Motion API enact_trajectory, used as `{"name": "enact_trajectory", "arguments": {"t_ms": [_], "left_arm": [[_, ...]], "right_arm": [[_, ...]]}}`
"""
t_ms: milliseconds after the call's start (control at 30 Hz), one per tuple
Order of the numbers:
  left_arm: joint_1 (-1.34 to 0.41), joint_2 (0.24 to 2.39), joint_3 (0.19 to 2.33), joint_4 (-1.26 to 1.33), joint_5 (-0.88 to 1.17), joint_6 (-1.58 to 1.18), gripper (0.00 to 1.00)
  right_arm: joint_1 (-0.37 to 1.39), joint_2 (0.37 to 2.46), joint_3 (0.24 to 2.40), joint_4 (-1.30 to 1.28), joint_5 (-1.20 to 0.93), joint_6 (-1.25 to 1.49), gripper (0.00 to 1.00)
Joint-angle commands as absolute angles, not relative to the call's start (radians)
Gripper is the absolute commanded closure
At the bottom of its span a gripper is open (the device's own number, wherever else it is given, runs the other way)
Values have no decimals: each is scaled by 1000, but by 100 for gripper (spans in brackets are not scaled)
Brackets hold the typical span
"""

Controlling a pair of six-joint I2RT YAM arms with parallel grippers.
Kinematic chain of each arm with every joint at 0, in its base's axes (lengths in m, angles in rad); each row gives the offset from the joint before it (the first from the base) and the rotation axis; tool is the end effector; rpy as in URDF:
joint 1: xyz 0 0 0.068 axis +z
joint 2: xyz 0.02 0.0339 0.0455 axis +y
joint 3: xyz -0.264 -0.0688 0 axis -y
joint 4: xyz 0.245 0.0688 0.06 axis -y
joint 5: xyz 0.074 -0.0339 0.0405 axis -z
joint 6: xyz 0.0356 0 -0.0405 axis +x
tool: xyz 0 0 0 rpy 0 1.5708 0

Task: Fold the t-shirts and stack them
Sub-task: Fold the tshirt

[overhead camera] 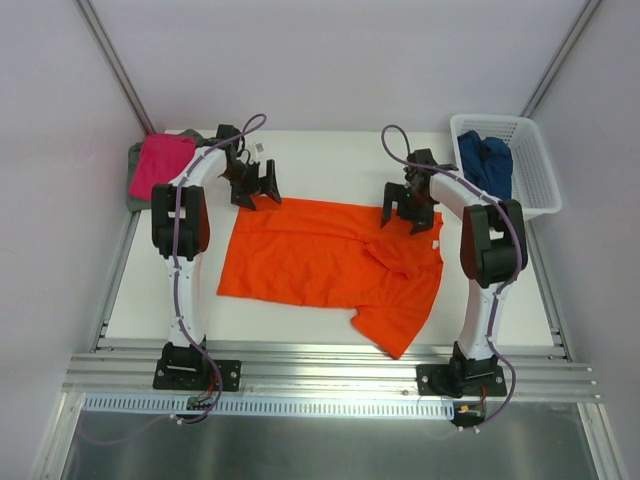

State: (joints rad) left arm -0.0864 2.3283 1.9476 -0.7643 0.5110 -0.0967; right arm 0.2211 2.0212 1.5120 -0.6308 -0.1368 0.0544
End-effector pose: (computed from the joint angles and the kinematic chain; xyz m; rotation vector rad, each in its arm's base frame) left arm 0.4912 -0.0600 0.1743 0.1371 2.6716 -0.7475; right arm 0.4123 0.0977 0.1848 -0.2672 2.7085 0.2664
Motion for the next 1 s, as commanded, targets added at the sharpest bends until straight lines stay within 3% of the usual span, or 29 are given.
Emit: {"name": "enact_trajectory", "arguments": {"t_ms": [0, 367, 967], "left_arm": [[-95, 2302, 1917, -805, 480, -92, 1], [-91, 2376, 2017, -802, 468, -103, 1], [-78, 2499, 2167, -796, 440, -95, 1]], "right_arm": [[210, 2080, 1578, -646, -118, 72, 4], [183, 2261, 1862, -637, -100, 23, 4], [183, 2329, 1919, -611, -160, 11, 4]]}}
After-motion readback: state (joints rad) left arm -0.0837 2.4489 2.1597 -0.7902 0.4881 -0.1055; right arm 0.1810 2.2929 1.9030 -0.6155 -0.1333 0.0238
